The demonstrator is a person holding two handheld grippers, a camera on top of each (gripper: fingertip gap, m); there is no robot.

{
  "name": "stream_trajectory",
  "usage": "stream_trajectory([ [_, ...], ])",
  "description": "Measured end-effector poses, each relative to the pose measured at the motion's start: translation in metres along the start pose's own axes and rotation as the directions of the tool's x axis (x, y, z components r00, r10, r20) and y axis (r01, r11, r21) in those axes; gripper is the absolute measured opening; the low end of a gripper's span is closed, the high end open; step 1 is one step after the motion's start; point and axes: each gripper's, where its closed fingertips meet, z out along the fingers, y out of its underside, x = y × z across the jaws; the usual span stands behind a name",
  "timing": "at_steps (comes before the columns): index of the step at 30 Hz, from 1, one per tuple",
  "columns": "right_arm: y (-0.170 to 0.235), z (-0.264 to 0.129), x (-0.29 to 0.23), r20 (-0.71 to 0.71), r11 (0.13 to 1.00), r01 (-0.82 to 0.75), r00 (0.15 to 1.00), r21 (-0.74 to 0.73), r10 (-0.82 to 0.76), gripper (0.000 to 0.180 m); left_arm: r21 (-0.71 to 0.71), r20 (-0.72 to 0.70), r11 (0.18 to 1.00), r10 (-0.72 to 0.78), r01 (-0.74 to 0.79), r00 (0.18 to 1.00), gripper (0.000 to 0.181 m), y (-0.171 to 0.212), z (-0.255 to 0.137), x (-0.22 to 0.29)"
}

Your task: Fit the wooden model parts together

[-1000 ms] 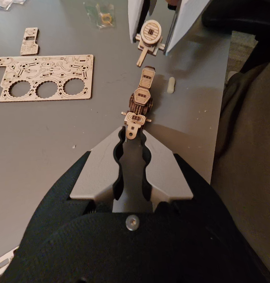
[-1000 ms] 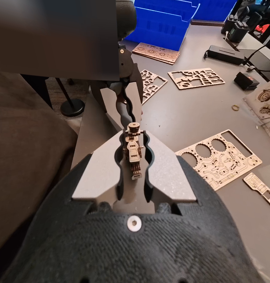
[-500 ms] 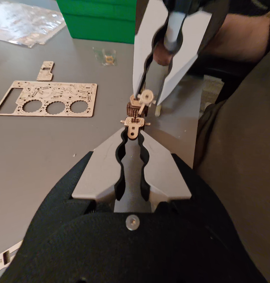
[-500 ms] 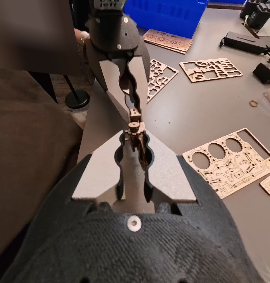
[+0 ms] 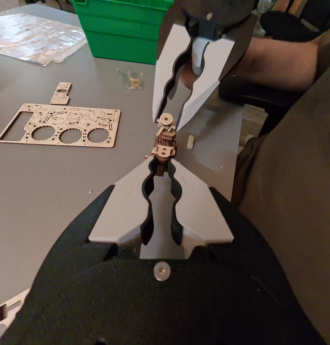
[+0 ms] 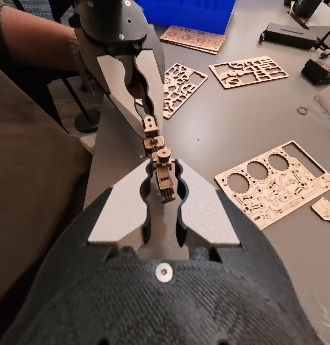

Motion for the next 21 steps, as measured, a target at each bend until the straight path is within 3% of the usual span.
stream_trajectory([
  [10, 0.004, 0.004, -0.003, 0.039, 0.999, -0.035, 0.999, 0.003, 0.035, 0.021, 0.108, -0.022, 0.990, -0.090, 0.092, 0.996, 0.007, -0.016, -0.010, -0.004],
  [16, -0.026, -0.013, -0.015, 0.152, 0.987, -0.091, 0.986, 0.136, 0.070, 0.021, 0.103, -0.026, 0.995, -0.008, 0.010, 1.000, 0.007, -0.022, -0.009, 0.007],
  [21, -0.032, -0.021, -0.025, 0.228, 0.982, -0.116, 0.970, 0.151, 0.079, 0.021, 0.107, -0.036, 0.992, 0.072, -0.067, 0.997, 0.007, -0.031, -0.014, 0.018],
])
